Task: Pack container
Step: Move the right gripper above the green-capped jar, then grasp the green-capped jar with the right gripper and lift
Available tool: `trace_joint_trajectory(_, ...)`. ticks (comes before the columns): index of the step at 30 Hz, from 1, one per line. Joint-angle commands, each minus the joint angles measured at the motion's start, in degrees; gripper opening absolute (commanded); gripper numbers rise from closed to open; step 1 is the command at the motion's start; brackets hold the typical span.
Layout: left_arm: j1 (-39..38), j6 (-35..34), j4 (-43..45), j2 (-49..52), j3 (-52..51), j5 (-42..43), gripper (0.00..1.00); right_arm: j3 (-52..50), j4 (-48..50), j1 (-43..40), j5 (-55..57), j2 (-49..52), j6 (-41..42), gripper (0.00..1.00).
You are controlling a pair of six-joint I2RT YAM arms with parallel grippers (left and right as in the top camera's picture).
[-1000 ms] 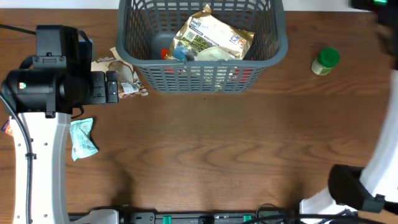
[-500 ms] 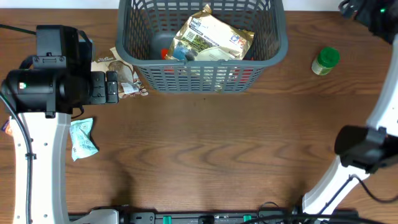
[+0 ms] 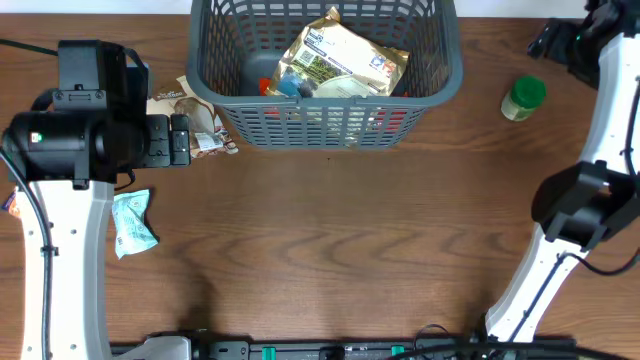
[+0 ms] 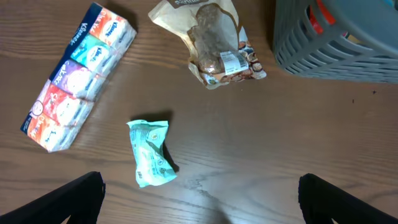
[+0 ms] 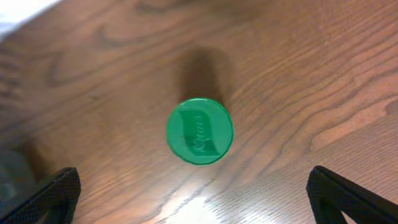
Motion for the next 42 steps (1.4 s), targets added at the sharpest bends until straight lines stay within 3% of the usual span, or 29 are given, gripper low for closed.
trace_joint_trajectory(1, 0.2, -0.5, -0.1, -0.6, 0.2, 0.0, 0.98, 0.2, -0.1, -0.3, 2.7, 2.3, -1.0, 0.99)
trace_joint_trajectory(22, 0.2, -0.5, -0.1, -0.6, 0.2, -0.1, 0.99, -0.1, -0.3, -0.5, 2.8, 15.6, -1.0, 0.99)
trace_joint_trajectory(36, 0.2, -1.2, -0.1, -0.6, 0.2, 0.0, 0.99, -0.1, 4.2, -0.6, 2.6, 18.1, -1.7, 0.99)
trace_joint_trajectory(39, 0.2, -1.2, -0.1, -0.6, 0.2, 0.0, 0.99, -0.1, 4.5, -0.5, 2.6, 18.1, -2.1, 0.91)
trace_joint_trajectory(42, 0.2, -1.2, -0.1, -0.6, 0.2, 0.0, 0.98, -0.1, 4.6, -0.5, 2.6, 18.1, -2.1, 0.70)
